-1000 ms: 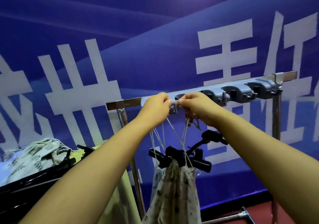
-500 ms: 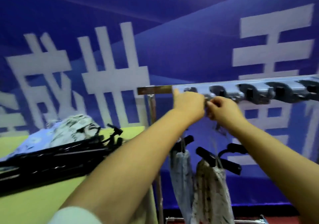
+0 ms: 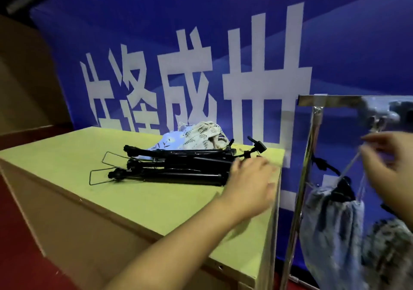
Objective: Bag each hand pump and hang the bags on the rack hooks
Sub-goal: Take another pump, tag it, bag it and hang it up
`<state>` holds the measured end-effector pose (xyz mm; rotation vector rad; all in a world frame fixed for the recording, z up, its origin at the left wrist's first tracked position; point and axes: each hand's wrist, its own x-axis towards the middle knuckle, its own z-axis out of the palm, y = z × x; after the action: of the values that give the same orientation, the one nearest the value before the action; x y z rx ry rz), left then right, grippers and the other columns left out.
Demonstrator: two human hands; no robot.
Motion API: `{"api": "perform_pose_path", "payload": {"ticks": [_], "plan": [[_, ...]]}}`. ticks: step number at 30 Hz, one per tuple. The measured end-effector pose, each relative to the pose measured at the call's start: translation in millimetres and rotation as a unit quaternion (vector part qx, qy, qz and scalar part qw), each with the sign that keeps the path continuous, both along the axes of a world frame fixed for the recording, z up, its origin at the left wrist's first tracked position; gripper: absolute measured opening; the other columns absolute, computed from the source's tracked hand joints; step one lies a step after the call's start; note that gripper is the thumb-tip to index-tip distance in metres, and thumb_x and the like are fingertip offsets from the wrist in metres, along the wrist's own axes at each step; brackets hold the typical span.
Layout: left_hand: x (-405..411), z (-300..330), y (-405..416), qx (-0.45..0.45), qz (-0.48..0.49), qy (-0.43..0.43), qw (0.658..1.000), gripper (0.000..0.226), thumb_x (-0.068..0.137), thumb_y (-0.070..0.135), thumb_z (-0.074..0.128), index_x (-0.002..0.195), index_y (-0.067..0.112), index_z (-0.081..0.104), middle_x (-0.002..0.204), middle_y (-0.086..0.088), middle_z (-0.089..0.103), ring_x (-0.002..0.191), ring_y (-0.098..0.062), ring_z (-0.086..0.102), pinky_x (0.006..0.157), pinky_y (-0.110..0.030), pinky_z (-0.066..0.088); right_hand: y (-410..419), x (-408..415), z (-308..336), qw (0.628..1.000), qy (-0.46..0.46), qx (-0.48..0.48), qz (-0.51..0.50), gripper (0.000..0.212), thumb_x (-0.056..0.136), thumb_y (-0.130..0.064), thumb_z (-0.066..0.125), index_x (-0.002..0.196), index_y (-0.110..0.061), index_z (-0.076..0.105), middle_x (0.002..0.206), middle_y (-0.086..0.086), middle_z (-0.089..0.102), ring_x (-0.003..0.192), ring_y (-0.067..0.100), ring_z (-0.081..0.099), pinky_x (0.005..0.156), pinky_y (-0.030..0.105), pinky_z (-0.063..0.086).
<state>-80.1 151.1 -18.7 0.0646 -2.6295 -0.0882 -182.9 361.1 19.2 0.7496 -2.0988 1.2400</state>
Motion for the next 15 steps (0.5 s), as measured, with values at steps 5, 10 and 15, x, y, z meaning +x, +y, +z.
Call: {"api": "perform_pose_path", "payload": {"ticks": [5,10,15], "plan": [[40.3,-50.4,-70.5,0.127,0.083,-0.033,0.988,0.042,0.096,0.035,0.045,0.136,0.019,0.045,0.139,0.002,0.043,0.129,-0.016,0.038,0.109,-0.028,0.029,-104.4,14.0,-19.2,0.897,-0.418,0.085,0.121,0.057,0.090,-0.049,0.051,0.131,-0.010,0.044,0.112,0.009,0.054,0.091,0.020,0.055,0.077,0.035,0.051],[62.6,-60.5,-113.0,0.136,0.107,-0.058,0.983,0.047,0.097,0.037,0.044,0.140,0.019,0.040,0.146,0.004,0.036,0.133,-0.013,0.034,0.111,-0.025,0.027,-162.3,-12.8,-42.2,0.819,-0.555,0.030,0.145,0.056,0.087,-0.045,0.060,0.121,-0.003,0.049,0.100,0.014,0.056,0.086,0.024,0.061,0.060,0.028,0.057],[66.3,-50.8,-162.9,0.106,0.166,-0.013,0.980,0.051,0.093,0.031,0.051,0.141,0.018,0.039,0.151,-0.001,0.031,0.138,-0.019,0.028,0.112,-0.030,0.022,-179.5,-27.1,-53.0,0.784,-0.598,-0.032,0.167,0.031,0.092,-0.027,0.056,0.108,-0.001,0.057,0.060,0.004,0.052,0.047,0.011,0.045,0.036,0.018,0.038]]}}
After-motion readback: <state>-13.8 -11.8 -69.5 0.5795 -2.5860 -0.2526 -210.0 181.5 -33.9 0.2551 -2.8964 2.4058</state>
